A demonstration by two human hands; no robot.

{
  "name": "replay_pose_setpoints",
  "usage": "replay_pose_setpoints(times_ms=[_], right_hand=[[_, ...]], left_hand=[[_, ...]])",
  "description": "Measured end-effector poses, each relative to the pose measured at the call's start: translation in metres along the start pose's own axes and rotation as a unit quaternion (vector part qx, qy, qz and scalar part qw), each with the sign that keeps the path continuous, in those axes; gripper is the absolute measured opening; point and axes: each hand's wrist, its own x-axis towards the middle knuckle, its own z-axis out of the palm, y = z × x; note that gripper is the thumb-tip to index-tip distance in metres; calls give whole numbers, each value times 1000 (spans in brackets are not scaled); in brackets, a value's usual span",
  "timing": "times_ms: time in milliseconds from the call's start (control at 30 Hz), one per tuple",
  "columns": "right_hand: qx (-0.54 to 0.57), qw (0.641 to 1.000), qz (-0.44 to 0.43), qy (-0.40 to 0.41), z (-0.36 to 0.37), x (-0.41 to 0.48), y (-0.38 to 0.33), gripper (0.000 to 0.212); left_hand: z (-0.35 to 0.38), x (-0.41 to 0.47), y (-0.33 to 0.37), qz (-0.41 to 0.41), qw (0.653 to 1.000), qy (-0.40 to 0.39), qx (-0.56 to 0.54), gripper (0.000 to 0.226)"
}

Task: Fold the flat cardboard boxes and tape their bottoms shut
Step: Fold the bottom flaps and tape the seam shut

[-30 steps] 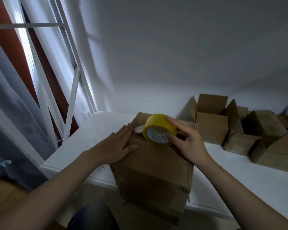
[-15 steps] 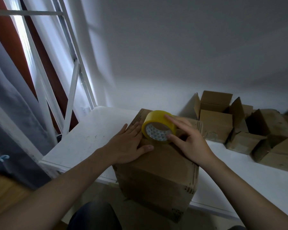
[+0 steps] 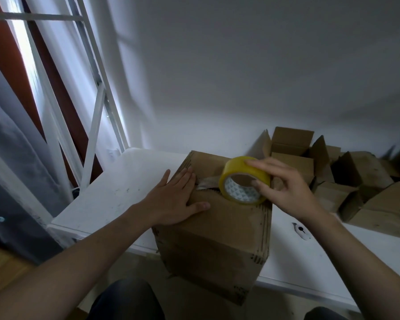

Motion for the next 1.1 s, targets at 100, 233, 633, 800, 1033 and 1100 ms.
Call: replay_pose_setpoints(times_ms=[100, 233, 633, 800, 1033, 1100], right_hand=[[105, 991, 54, 66, 17, -19, 4, 54], [75, 994, 38, 74, 33, -23, 8, 57], [-17, 999, 42, 12, -28, -9, -2, 52], [73, 992, 84, 51, -29, -30, 2, 52], [58, 994, 89, 25, -16, -28, 2, 52], [33, 995, 88, 13, -17, -27, 2, 52]], left_hand=[[-2, 4, 14, 9, 1000, 0, -6, 108], [-1, 14, 40, 55, 997, -8, -62, 100], [-2, 12, 37, 42, 998, -9, -45, 101], [-5, 11, 42, 36, 999, -14, -35, 103], [-3, 11, 69, 58, 996, -14, -66, 103], [-4, 11, 68, 53, 996, -19, -67, 105]])
